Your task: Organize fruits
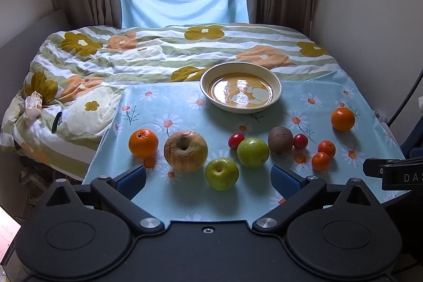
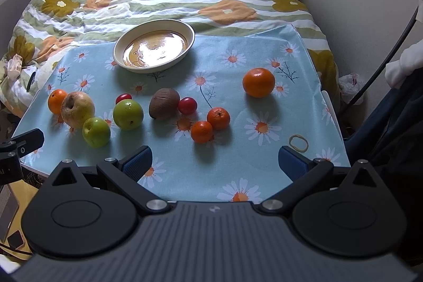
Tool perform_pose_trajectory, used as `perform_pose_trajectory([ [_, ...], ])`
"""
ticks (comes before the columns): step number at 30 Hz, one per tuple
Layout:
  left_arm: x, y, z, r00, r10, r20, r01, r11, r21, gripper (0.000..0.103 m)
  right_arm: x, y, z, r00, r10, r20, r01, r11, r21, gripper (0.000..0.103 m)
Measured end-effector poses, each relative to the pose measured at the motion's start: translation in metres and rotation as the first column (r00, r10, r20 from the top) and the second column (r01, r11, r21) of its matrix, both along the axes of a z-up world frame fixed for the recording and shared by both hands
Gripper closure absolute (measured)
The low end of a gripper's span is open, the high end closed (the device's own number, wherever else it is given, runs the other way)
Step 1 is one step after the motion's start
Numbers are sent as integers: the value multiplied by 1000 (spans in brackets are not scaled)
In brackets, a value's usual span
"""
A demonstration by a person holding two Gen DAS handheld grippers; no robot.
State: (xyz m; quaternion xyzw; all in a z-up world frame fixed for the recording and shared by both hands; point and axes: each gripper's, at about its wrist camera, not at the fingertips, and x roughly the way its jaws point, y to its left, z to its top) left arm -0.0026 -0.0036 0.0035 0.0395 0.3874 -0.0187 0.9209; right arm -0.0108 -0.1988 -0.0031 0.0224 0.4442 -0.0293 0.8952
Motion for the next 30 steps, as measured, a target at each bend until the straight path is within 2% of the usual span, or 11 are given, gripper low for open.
perform_pose_trajectory([
  [30, 3, -3, 2, 1000, -1, 0, 1, 1000, -1, 1, -1, 2, 2, 1000, 13, 11, -13, 1000, 0, 0],
])
